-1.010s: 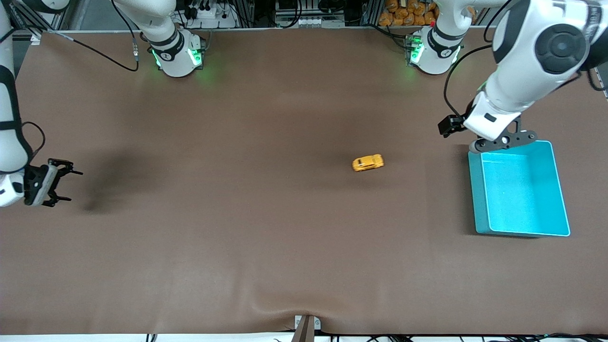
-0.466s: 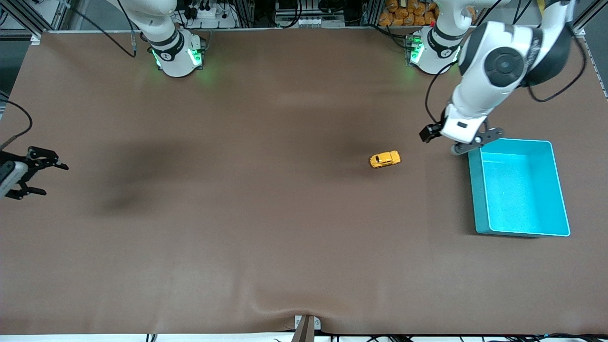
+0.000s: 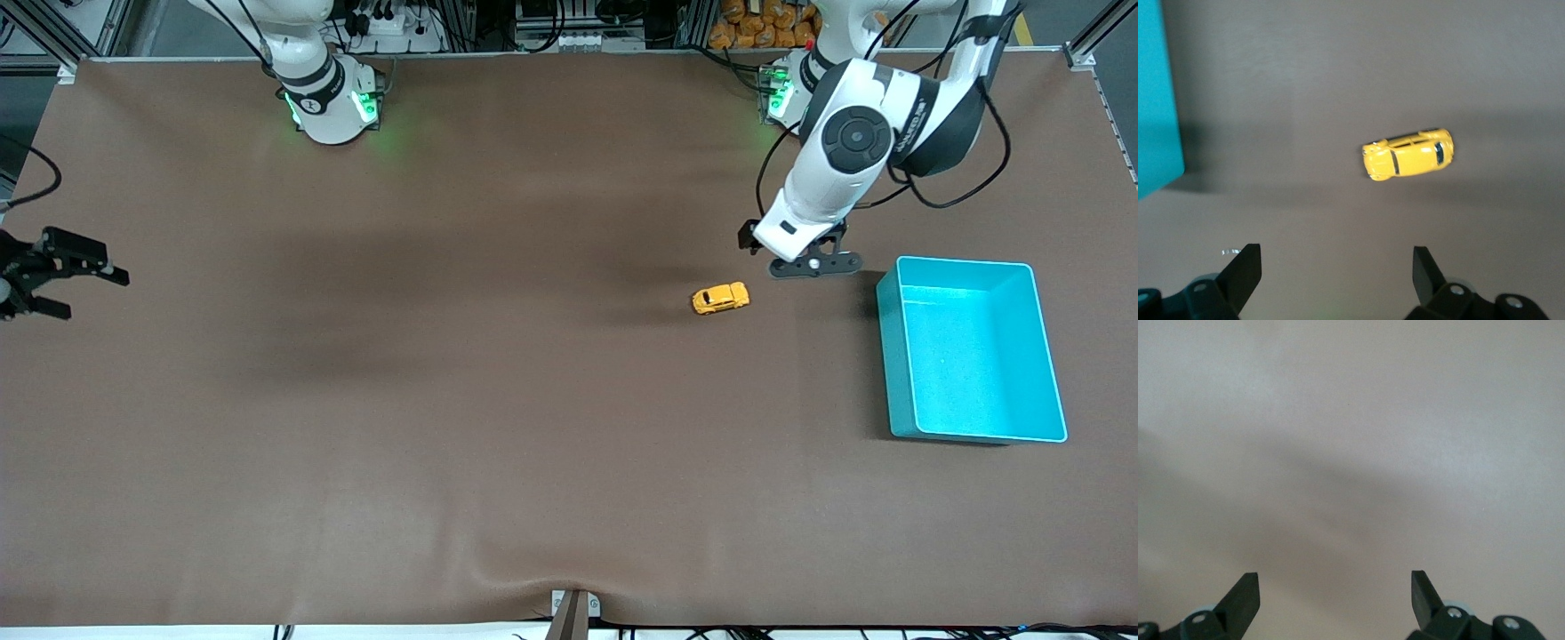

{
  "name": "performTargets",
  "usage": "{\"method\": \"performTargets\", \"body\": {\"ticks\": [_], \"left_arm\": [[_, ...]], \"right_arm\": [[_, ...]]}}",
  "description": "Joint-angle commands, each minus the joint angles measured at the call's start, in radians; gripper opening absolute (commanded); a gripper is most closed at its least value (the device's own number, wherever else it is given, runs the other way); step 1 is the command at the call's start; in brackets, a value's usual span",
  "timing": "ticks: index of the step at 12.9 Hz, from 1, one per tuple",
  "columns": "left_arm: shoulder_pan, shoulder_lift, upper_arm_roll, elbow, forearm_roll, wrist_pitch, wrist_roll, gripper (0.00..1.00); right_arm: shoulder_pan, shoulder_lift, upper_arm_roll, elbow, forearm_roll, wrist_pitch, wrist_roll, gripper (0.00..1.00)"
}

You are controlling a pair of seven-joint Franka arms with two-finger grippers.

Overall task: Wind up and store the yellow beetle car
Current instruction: 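Move the left gripper to the stopped yellow car while the right gripper withdraws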

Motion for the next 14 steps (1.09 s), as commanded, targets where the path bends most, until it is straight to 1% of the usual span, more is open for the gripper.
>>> {"method": "performTargets", "body": {"ticks": [1, 3, 4, 5, 7, 8, 9, 10, 11, 12, 14], "left_arm": [[0.006, 0.047, -0.005, 0.004, -0.012, 0.055, 0.213, 1.00], [0.006, 0.106, -0.005, 0.015, -0.008, 0.111, 0.390, 1.00], [-0.005, 0.142, -0.006, 0.033, 0.000, 0.133, 0.447, 1.00], [-0.025, 0.183, -0.006, 0.056, 0.032, 0.141, 0.469, 1.00], [-0.037, 0.267, -0.009, 0.091, 0.198, 0.167, 0.492, 1.00], [-0.039, 0.291, -0.020, 0.089, 0.256, 0.185, 0.496, 1.00], [-0.040, 0.311, -0.034, 0.081, 0.288, 0.217, 0.496, 1.00], [-0.042, 0.327, -0.037, 0.075, 0.293, 0.255, 0.496, 1.00], [-0.045, 0.343, -0.037, 0.075, 0.294, 0.279, 0.496, 1.00], [-0.045, 0.355, -0.037, 0.075, 0.296, 0.286, 0.496, 1.00], [-0.058, 0.374, -0.037, 0.075, 0.305, 0.296, 0.496, 1.00]], "right_arm": [[0.021, 0.011, -0.010, 0.103, -0.048, -0.101, 0.123, 1.00], [0.021, -0.020, -0.006, 0.107, -0.041, -0.103, 0.261, 1.00], [0.040, -0.055, 0.004, 0.098, -0.052, -0.100, 0.321, 1.00], [0.069, -0.066, 0.007, 0.096, -0.061, -0.099, 0.401, 1.00], [0.105, -0.092, 0.013, 0.090, -0.083, -0.077, 0.520, 1.00], [0.116, -0.090, 0.013, 0.090, -0.083, -0.074, 0.542, 1.00], [0.126, -0.084, 0.014, 0.091, -0.084, -0.068, 0.545, 1.00], [0.154, -0.084, 0.016, 0.091, -0.116, -0.042, 0.542, 1.00], [0.188, -0.084, 0.016, 0.094, -0.186, -0.030, 0.546, 1.00], [0.210, -0.084, 0.014, 0.096, -0.211, -0.031, 0.546, 1.00], [0.207, -0.084, 0.013, 0.094, -0.213, -0.033, 0.546, 1.00]]}}
